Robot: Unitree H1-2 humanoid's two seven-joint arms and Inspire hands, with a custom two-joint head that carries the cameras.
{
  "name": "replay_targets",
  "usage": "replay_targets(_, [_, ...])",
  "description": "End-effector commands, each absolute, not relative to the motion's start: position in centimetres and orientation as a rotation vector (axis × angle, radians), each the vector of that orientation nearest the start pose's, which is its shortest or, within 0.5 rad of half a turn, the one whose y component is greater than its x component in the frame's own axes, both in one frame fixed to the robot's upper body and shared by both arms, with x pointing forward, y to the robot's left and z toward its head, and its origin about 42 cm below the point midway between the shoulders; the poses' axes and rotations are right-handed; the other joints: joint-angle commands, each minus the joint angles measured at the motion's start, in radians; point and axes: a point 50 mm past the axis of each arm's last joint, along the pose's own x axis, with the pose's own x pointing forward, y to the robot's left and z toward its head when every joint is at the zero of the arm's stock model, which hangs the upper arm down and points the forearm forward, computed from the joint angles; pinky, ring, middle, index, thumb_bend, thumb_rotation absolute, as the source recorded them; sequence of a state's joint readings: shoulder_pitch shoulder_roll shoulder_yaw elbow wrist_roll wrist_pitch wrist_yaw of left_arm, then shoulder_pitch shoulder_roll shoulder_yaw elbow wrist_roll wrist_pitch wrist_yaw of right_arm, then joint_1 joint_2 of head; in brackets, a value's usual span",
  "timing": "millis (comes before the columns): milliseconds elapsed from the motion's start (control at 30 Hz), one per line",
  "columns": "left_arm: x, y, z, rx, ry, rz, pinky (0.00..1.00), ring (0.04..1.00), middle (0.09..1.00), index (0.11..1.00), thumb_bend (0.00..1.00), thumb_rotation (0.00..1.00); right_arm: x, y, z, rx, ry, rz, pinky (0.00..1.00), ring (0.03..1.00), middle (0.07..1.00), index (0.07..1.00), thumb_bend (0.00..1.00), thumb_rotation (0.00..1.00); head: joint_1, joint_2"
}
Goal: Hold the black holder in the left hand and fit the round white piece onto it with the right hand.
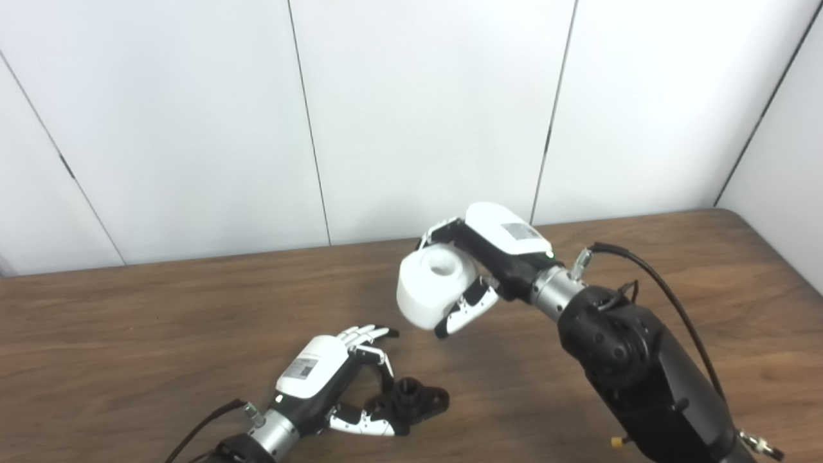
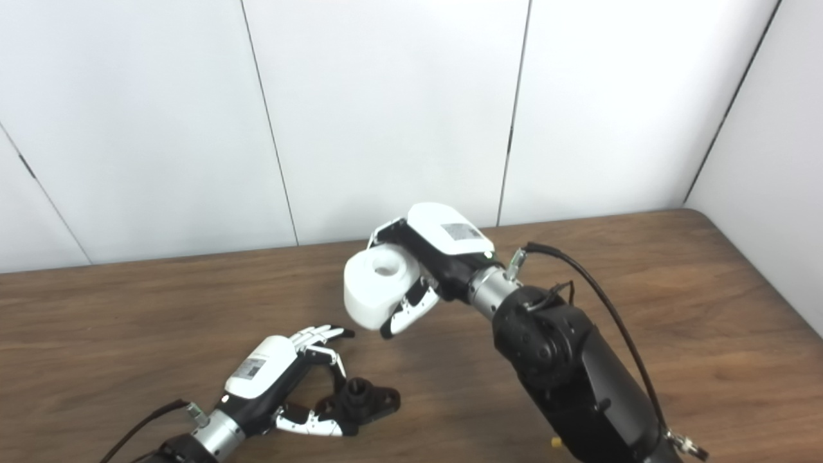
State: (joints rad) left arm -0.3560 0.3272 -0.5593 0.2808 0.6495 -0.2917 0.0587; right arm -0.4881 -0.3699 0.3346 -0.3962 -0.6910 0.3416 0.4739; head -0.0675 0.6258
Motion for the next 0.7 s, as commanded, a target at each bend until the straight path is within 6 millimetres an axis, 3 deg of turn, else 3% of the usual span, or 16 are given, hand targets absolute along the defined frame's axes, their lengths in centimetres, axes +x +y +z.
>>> replay_targets(0, [32.7,17.1,5.4,1.172,-0.210,-0.792,0.92,0.911,0.885,0.484,0.52,0.05,34.6,-17.3,32.1,-1.143,-0.497,0.409,0.62,0.707,0.714,0.479,0.52,0.14,-0.001,0.000])
replay_targets(367, [32.8,16.5,5.8,1.169,-0.200,-0.792,0.93,0.917,0.894,0.485,0.52,0.05,33.6,-16.8,31.9,-1.163,-0.479,0.523,0.61,0.708,0.726,0.480,0.52,0.14,0.022,0.026])
replay_targets(667, [32.8,16.2,6.0,1.167,-0.199,-0.789,0.93,0.916,0.894,0.484,0.52,0.05,33.5,-16.8,30.6,-1.170,-0.478,0.574,0.58,0.682,0.716,0.479,0.52,0.14,0.032,0.037])
